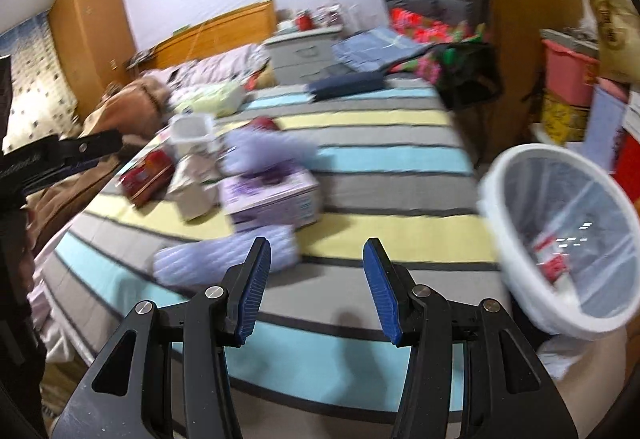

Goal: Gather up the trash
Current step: 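Return both tools to the table over the remaining trash, then grasp the red cartoon can with the left tool while the right tool grasps the purple foam sleeve, then carry can and foam sleeve over the white bin and release both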

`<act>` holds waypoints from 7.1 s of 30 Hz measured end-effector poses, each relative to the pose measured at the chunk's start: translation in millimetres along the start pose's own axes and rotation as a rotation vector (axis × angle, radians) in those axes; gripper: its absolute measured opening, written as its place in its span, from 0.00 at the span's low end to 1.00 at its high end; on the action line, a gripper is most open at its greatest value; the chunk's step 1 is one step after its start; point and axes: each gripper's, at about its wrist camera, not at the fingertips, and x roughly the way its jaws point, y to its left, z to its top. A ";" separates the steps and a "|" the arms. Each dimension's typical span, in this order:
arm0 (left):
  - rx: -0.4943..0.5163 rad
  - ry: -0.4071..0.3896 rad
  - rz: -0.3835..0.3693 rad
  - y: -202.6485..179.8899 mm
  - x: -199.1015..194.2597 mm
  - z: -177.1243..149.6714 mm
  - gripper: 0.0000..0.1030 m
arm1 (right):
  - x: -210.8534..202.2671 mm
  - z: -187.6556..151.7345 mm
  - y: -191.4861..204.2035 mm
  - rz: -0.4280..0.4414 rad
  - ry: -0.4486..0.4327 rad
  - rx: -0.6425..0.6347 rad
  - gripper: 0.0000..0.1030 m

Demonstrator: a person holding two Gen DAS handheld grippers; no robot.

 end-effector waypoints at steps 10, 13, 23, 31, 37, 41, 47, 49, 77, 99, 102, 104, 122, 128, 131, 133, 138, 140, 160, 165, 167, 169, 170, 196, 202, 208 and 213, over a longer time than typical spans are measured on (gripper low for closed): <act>-0.041 0.030 0.044 61.0 14.8 -3.5 0.75 | 29.5 -3.3 24.5 0.083 0.107 0.087 0.48; -0.054 0.043 0.059 74.9 23.9 -1.3 0.75 | 33.1 0.6 25.7 0.053 0.100 0.139 0.57; -0.025 0.117 0.036 87.9 65.4 13.4 0.75 | 51.5 10.4 33.4 -0.019 0.110 0.245 0.60; -0.008 0.177 0.009 85.9 95.2 18.9 0.75 | 50.4 12.7 15.8 -0.060 0.080 0.357 0.60; -0.008 0.223 -0.046 77.6 102.0 7.8 0.75 | 59.4 17.6 17.8 -0.072 0.142 0.310 0.60; -0.022 0.235 -0.065 76.9 103.2 3.2 0.72 | 55.1 17.2 9.9 -0.006 0.150 0.323 0.42; -0.078 0.260 -0.092 80.8 103.9 -6.4 0.55 | 34.9 8.0 -0.2 -0.030 0.128 0.286 0.35; -0.079 0.262 -0.105 77.2 101.1 -8.9 0.54 | 29.8 5.4 -8.6 -0.060 0.132 0.285 0.35; -0.018 0.241 -0.105 30.4 88.2 -1.2 0.64 | 57.4 27.2 1.7 0.290 0.182 -0.354 0.56; -0.009 0.253 -0.047 32.1 103.8 -3.2 0.65 | 49.3 -5.0 2.7 0.153 0.254 -0.317 0.40; -0.002 0.251 -0.030 32.2 111.6 0.7 0.65 | 44.2 -9.5 -1.5 0.158 0.242 -0.276 0.37; 0.004 0.261 -0.010 31.6 115.6 1.0 0.65 | 43.8 -11.3 -3.4 0.157 0.235 -0.252 0.35; 0.016 0.214 -0.021 18.0 84.1 -7.8 0.51 | 33.2 -6.2 -12.7 0.144 0.161 -0.089 0.29; 0.022 0.169 -0.043 4.6 59.5 -9.1 0.51 | 26.0 -4.0 -14.2 0.136 0.118 -0.027 0.28; 0.045 0.156 -0.047 -4.9 48.4 -10.7 0.51 | 20.5 -2.6 -15.7 0.139 0.096 0.005 0.28; 0.059 0.145 -0.058 -12.7 41.2 -11.4 0.51 | 16.4 -1.3 -15.8 0.130 0.082 0.009 0.28; 0.119 0.113 -0.086 -42.9 25.7 -11.2 0.51 | 5.9 2.1 -18.9 0.099 0.056 0.017 0.28; 0.131 0.106 -0.099 -52.5 21.9 -10.2 0.51 | 2.4 2.8 -22.1 0.087 0.044 0.023 0.28; 0.322 0.071 -0.286 -196.7 9.3 -13.8 0.51 | -47.8 0.2 -86.6 -0.084 -0.066 0.143 0.28; 0.359 0.076 -0.329 -229.7 15.1 -14.5 0.51 | -59.0 -5.5 -111.5 -0.138 -0.072 0.181 0.28; 0.372 0.079 -0.347 -242.0 17.5 -15.6 0.51 | -63.9 -7.2 -121.7 -0.157 -0.075 0.194 0.28; 0.386 0.089 -0.365 -256.4 23.4 -16.5 0.51 | -65.9 -8.0 -129.6 -0.178 -0.070 0.207 0.28; 0.390 0.091 -0.372 -261.8 25.8 -16.9 0.51 | -66.7 -8.4 -133.7 -0.193 -0.068 0.214 0.28; 0.451 0.205 -0.450 -364.7 113.7 -34.8 0.53 | -25.5 -16.3 -223.8 -0.350 0.103 0.290 0.31; 0.437 0.192 -0.449 -360.4 110.8 -28.9 0.70 | -29.1 -15.6 -224.6 -0.338 0.080 0.291 0.57; 0.416 0.175 -0.440 -349.1 100.7 -22.3 0.70 | -36.9 -15.0 -216.7 -0.353 0.049 0.294 0.57; 0.391 0.156 -0.430 -333.5 90.2 -17.3 0.70 | -45.2 -10.4 -209.3 -0.356 0.009 0.297 0.57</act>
